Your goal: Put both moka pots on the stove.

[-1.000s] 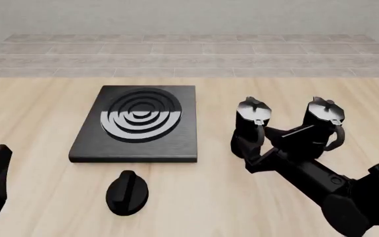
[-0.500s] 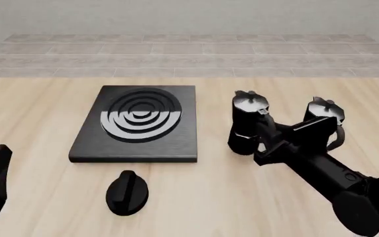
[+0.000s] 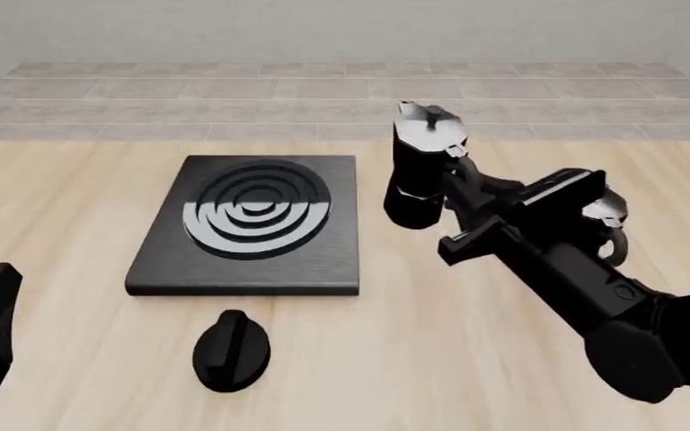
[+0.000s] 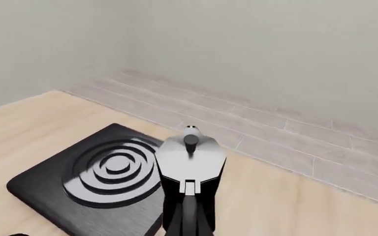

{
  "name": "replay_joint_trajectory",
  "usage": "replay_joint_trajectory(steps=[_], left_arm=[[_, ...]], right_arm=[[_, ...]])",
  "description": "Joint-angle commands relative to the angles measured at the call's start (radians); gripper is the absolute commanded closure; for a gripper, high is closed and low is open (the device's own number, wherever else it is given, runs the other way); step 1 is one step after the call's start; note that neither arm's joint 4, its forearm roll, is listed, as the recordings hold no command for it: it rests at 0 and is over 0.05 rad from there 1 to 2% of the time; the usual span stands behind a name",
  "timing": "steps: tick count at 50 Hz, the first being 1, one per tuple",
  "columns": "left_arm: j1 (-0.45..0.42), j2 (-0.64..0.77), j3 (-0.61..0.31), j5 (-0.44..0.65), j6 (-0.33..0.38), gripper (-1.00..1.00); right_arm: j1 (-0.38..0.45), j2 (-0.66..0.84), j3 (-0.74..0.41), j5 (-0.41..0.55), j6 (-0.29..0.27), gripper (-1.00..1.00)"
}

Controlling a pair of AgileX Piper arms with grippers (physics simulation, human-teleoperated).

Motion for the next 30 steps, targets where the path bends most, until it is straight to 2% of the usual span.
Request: replay_joint_trajectory(steps=[1, 9, 18, 30], left_arm=[[0.0, 0.0, 0.0, 0.0, 0.0, -1.0], [0.0, 0.0, 0.0, 0.0, 0.0, -1.0], [0.0, 0.0, 0.0, 0.0, 0.0, -1.0], [0.0, 0.0, 0.0, 0.0, 0.0, -1.0]], right_arm=[[0.09, 0.026, -0.105, -0.003, -0.005, 1.0], [0.132, 0.036, -0.172, 0.026, -0.002, 1.0], [0.216, 0.057, -0.227, 0.042, -0.014, 1.0], [0.259, 0.145, -0.336, 0.074, -0.015, 1.0]])
